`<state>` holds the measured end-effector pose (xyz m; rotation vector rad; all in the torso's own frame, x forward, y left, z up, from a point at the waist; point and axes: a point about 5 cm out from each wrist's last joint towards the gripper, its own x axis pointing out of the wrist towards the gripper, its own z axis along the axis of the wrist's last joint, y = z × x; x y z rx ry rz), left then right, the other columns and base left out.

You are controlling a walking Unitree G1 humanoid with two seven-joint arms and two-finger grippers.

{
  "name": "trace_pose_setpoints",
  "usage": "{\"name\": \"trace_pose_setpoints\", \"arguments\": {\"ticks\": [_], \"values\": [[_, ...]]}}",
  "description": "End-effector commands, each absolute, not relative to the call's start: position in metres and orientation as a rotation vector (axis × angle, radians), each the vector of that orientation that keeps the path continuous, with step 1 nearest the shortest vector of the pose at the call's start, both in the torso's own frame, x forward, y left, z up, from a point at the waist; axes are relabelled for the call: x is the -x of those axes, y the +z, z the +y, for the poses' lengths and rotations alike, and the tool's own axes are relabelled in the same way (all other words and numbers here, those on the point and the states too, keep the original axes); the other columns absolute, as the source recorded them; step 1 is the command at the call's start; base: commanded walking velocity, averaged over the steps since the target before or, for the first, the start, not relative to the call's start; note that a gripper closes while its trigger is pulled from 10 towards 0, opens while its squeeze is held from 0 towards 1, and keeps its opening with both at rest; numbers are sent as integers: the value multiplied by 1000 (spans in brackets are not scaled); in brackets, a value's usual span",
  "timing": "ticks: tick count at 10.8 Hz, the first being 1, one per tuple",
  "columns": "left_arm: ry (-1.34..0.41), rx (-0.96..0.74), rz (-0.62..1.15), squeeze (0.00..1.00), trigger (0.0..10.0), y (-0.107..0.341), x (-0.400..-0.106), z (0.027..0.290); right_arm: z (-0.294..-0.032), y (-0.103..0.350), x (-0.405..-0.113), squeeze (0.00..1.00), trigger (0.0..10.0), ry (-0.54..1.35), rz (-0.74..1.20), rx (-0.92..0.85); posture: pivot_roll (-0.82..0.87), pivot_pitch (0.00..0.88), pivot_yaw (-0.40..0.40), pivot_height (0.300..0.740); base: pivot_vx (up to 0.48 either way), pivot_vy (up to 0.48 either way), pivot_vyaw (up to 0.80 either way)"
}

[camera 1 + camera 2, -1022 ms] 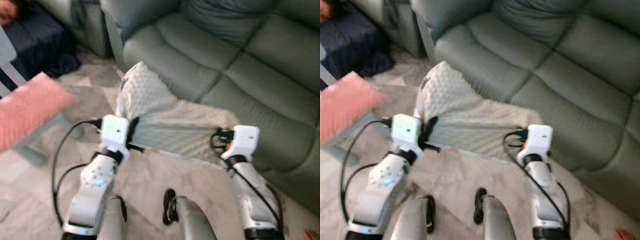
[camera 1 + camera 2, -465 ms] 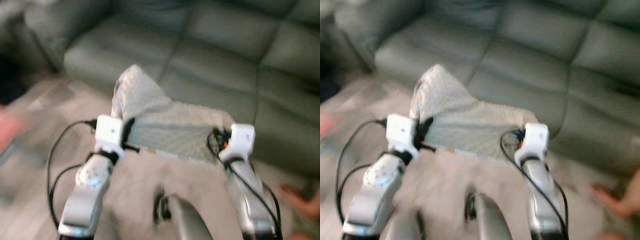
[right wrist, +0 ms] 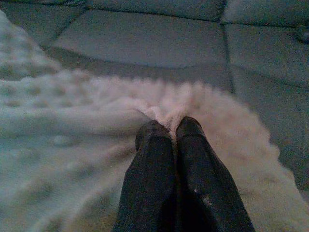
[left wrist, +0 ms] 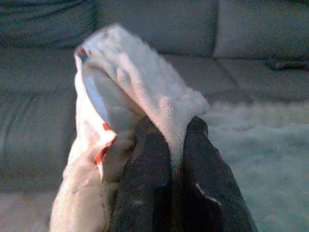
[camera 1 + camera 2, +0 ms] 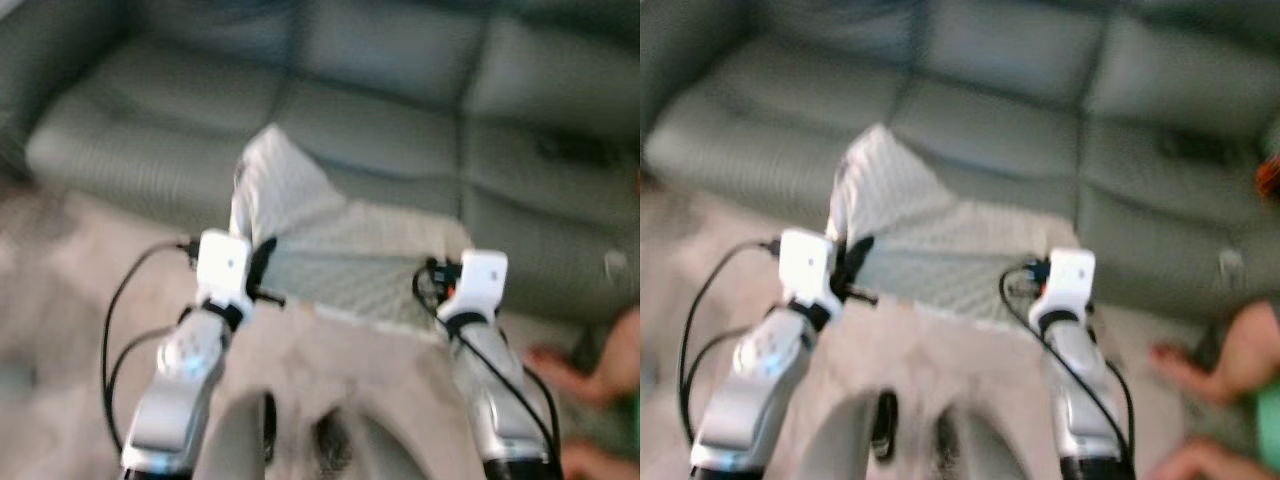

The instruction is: Move the pillow to the sofa

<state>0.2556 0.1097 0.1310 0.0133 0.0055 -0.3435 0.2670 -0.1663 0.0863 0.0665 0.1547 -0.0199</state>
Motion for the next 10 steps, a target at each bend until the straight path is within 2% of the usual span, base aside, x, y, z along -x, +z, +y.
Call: {"name": "trace_pose_setpoints", "arguments": {"ticks": [1,3,9,10], "values": [[-372,2,0,0,10000,131,-253,104,-170,89,-268,0,10000,-28,138,-58,-29,274,-75,740,405,0,0],[-380,3,1,0,10000,131,-254,102,-168,92,-272,0,10000,-24,131,-59,-32,276,-74,740,369,0,0],[-372,-3,0,0,10000,130,-254,103,-167,90,-271,0,10000,-19,137,-60,-33,277,-76,740,0,0,0],[-375,1,0,0,10000,129,-254,102,-167,89,-269,0,10000,-18,143,-61,-38,280,-76,740,352,326,0]]}}
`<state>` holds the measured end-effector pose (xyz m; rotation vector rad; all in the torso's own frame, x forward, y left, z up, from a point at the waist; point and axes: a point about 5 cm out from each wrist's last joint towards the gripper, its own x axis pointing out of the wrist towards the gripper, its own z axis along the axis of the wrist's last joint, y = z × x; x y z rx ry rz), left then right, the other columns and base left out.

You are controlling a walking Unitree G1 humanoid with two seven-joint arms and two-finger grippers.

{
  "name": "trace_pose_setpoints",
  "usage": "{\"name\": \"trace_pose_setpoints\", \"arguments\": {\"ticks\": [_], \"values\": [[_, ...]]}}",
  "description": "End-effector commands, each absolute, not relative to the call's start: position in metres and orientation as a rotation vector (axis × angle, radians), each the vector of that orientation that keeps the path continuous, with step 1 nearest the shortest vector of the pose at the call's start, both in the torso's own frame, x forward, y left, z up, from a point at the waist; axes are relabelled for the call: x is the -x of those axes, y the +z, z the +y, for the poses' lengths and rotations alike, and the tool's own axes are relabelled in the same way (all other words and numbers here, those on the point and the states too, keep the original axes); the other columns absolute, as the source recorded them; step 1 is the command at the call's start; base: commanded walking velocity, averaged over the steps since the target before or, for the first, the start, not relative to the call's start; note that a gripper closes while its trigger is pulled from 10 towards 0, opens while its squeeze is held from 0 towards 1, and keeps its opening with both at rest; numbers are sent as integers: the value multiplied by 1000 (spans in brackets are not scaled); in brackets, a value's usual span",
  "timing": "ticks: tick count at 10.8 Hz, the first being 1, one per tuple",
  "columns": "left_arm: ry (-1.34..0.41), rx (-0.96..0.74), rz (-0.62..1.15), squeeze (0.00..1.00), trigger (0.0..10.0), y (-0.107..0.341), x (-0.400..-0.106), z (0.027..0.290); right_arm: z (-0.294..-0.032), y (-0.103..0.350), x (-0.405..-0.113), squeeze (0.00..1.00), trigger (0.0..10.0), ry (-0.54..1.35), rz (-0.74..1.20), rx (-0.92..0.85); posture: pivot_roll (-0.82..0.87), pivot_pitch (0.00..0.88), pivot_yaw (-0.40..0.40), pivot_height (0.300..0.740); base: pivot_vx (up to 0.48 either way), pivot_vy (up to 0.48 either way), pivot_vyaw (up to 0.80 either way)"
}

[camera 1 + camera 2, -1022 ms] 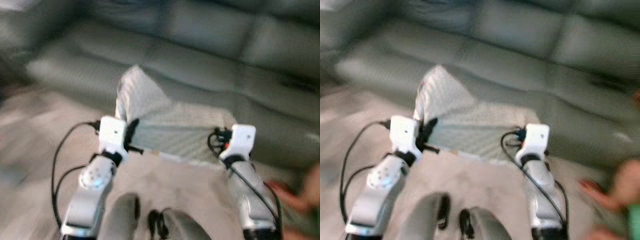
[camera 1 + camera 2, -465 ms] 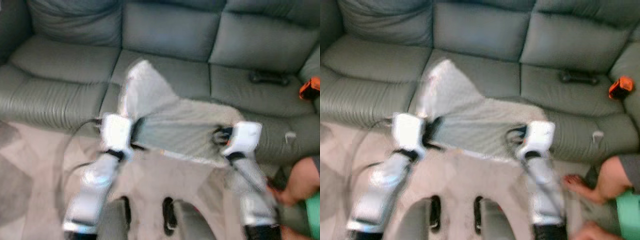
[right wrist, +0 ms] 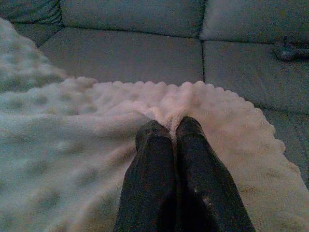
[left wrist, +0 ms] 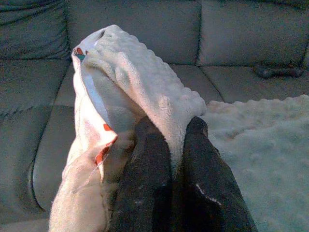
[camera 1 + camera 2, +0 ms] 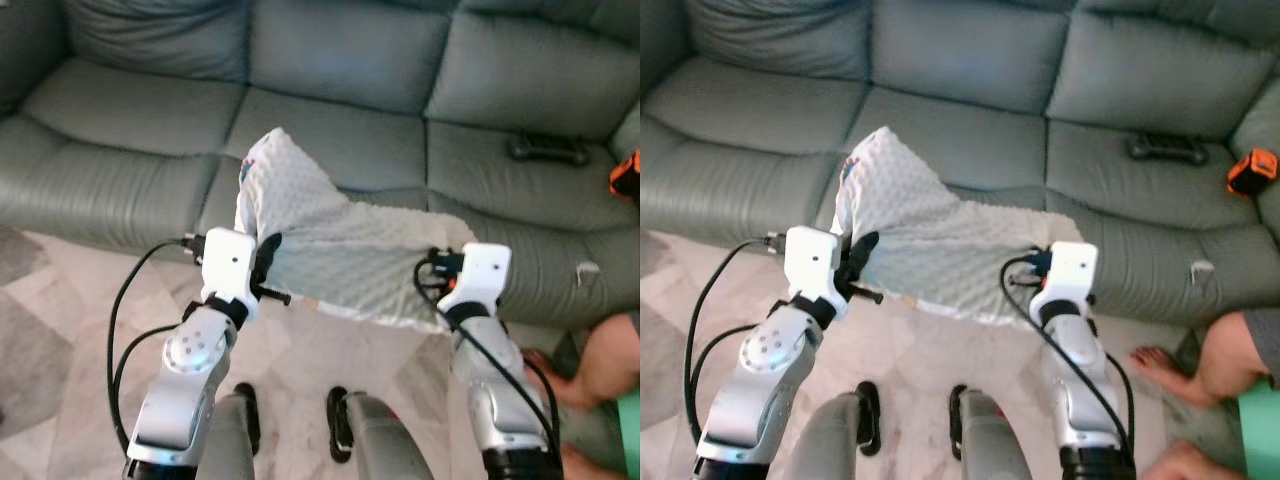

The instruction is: Move the pillow to the sofa

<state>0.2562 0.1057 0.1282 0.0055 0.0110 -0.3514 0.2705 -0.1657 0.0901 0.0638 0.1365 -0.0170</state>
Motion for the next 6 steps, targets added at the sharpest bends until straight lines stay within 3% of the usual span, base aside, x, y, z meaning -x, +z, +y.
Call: {"name": "trace_pose_setpoints", "arguments": {"ticks": [1,5,6], "values": [[-377,1,-1,0,10000,129,-254,102,-166,89,-268,0,10000,-18,142,-62,-37,279,-77,740,349,330,0],[-385,-15,12,0,10000,127,-252,100,-164,87,-267,0,10000,-11,146,-65,-31,280,-77,740,344,323,0],[-382,-14,16,0,10000,127,-252,100,-164,87,-267,0,10000,-10,148,-65,-31,279,-78,740,0,0,0]]}}
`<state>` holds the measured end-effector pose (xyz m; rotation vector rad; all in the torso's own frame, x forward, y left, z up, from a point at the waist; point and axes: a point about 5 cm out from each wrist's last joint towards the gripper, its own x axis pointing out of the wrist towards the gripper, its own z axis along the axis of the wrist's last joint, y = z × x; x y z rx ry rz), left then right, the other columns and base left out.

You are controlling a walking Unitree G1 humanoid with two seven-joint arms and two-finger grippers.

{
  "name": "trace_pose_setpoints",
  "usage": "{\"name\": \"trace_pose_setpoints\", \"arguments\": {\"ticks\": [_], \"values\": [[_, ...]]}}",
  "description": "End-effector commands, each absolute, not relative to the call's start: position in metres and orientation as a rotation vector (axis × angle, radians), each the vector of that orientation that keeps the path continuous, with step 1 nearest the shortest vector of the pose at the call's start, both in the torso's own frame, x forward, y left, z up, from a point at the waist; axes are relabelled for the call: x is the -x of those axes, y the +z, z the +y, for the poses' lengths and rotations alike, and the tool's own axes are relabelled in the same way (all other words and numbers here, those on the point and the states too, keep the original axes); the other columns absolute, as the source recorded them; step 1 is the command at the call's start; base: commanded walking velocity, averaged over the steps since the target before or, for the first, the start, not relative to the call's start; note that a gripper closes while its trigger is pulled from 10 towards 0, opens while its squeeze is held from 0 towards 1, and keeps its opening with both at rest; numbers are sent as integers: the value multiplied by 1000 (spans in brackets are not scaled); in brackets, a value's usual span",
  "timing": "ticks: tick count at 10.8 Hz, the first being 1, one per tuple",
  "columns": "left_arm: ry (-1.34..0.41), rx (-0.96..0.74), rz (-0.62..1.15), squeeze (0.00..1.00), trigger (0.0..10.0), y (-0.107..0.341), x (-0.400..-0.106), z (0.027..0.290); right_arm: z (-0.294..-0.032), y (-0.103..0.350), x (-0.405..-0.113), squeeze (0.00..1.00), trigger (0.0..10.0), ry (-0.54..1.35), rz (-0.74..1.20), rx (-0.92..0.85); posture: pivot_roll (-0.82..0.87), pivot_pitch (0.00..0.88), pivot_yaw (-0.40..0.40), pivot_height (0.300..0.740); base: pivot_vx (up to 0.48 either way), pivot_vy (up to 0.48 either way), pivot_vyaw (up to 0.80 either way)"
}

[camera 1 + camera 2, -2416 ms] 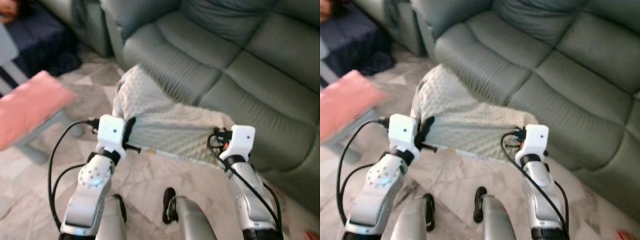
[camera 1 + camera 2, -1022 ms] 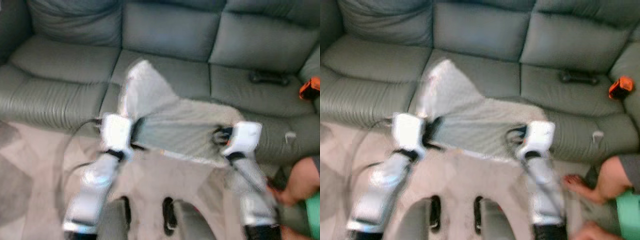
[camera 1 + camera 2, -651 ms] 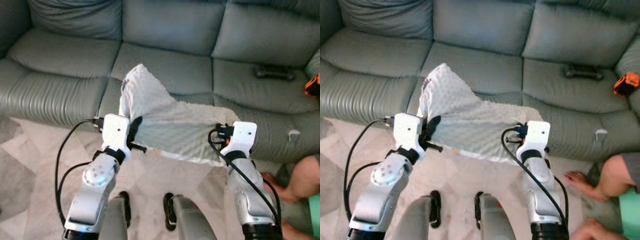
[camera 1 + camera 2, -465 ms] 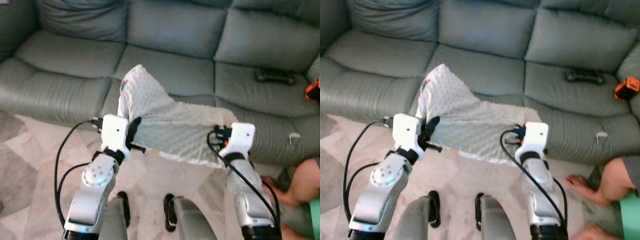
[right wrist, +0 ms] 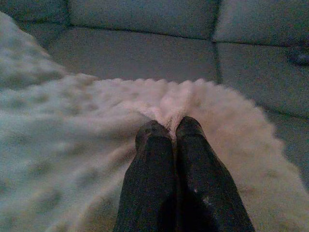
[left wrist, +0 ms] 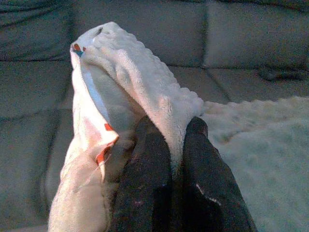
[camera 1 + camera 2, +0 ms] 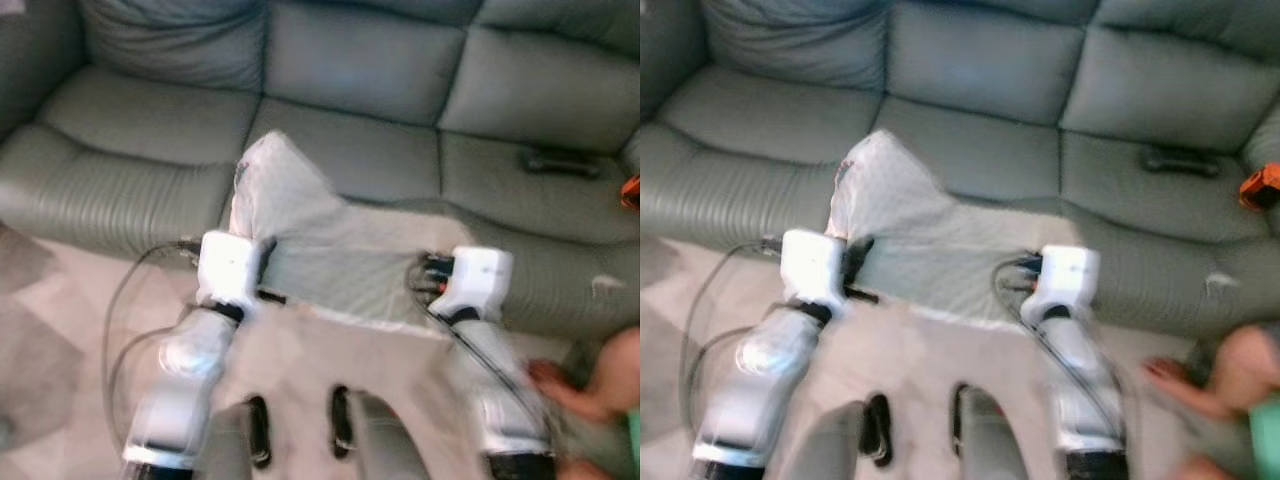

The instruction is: Move the pillow to the sofa

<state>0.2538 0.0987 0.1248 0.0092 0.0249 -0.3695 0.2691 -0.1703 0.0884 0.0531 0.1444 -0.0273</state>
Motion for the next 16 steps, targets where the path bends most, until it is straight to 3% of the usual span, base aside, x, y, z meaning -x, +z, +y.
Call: {"name": "trace_pose_setpoints", "arguments": {"ticks": [1,6,8,16], "values": [[-354,-42,19,0,10000,125,-253,101,-164,86,-268,0,10000,-9,152,-65,-30,280,-79,740,0,0,-800],[-322,-13,38,0,10000,122,-253,105,-163,85,-267,0,10000,-2,158,-64,-27,283,-82,740,0,0,-800],[-325,2,28,0,10000,123,-253,108,-162,86,-267,0,10000,2,155,-62,-31,289,-79,740,0,0,0],[-275,23,38,0,10000,120,-255,118,-158,93,-267,0,10000,71,116,0,-33,295,-78,740,350,0,0]]}}
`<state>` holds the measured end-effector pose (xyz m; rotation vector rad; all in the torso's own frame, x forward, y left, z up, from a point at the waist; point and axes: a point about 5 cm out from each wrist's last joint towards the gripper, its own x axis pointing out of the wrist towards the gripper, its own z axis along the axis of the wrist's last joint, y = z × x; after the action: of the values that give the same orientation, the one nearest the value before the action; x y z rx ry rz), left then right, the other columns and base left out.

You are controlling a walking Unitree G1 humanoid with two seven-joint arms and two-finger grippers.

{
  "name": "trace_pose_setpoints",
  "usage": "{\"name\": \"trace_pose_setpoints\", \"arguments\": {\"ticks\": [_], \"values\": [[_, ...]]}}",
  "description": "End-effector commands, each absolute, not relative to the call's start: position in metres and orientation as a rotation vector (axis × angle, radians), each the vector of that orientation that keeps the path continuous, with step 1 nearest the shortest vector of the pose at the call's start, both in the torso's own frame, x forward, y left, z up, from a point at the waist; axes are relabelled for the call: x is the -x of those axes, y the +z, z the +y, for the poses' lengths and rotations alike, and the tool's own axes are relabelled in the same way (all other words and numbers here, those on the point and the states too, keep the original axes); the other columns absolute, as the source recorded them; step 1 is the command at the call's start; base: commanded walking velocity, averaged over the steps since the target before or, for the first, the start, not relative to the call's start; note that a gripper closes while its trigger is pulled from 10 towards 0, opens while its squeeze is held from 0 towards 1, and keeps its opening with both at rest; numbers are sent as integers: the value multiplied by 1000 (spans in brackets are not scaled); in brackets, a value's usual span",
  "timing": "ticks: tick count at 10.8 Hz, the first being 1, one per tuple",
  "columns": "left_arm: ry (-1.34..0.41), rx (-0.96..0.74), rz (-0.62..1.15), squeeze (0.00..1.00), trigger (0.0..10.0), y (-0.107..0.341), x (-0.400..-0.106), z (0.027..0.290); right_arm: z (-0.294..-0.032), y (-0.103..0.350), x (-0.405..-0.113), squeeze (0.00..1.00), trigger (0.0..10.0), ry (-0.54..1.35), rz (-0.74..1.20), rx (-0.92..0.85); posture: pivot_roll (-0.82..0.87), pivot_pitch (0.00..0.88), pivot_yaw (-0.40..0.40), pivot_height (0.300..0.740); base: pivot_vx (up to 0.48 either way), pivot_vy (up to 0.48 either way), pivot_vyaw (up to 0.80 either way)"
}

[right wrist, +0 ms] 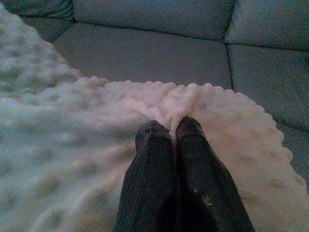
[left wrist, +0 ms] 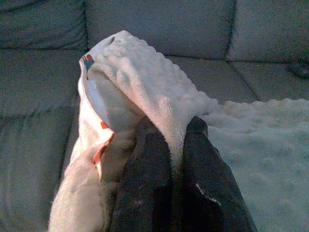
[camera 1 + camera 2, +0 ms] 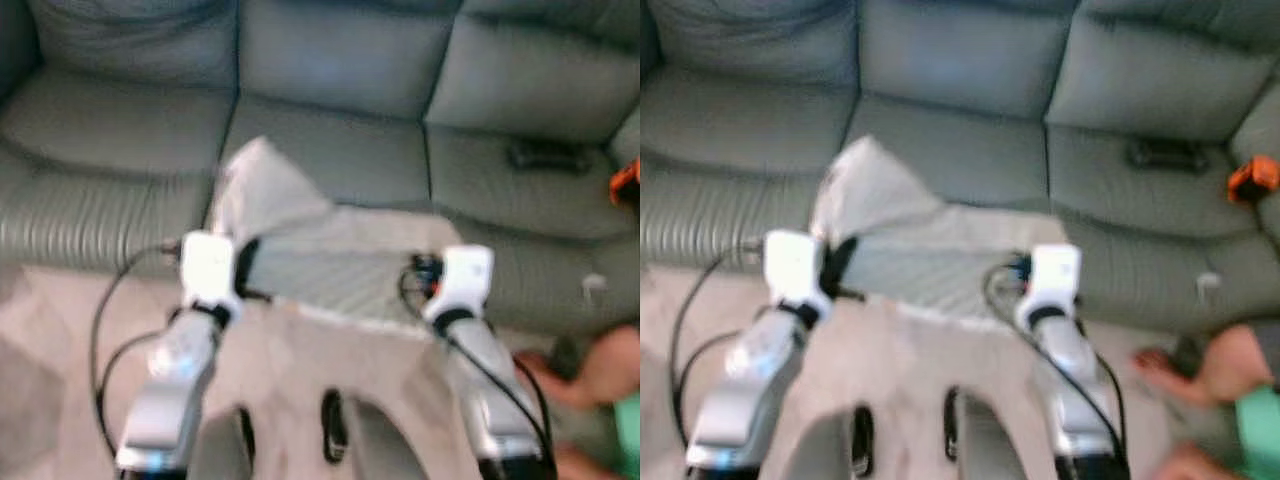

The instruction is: Move the pillow to the sofa

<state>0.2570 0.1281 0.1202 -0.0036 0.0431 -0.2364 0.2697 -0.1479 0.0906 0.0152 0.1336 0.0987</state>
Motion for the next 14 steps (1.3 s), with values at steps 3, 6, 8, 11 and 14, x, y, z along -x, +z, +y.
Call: {"name": "trace_pose_setpoints", "arguments": {"ticks": [3,6,8,11,14], "values": [[-259,13,42,0,10000,119,-257,118,-156,95,-269,0,10000,107,105,44,-33,289,-82,740,336,0,0],[-225,3,27,0,10000,119,-260,124,-152,91,-268,0,10000,140,121,56,-34,299,-83,740,0,0,0],[-116,12,36,0,10000,118,-270,142,-148,93,-269,0,10000,162,114,81,-39,318,-79,740,0,0,0],[-112,-8,66,0,10000,110,-275,145,-157,94,-275,0,10000,125,116,103,-46,325,-74,740,0,0,0],[-109,1,55,0,10000,111,-276,150,-158,94,-274,0,10000,106,113,97,-45,323,-76,740,0,0,-296]]}}
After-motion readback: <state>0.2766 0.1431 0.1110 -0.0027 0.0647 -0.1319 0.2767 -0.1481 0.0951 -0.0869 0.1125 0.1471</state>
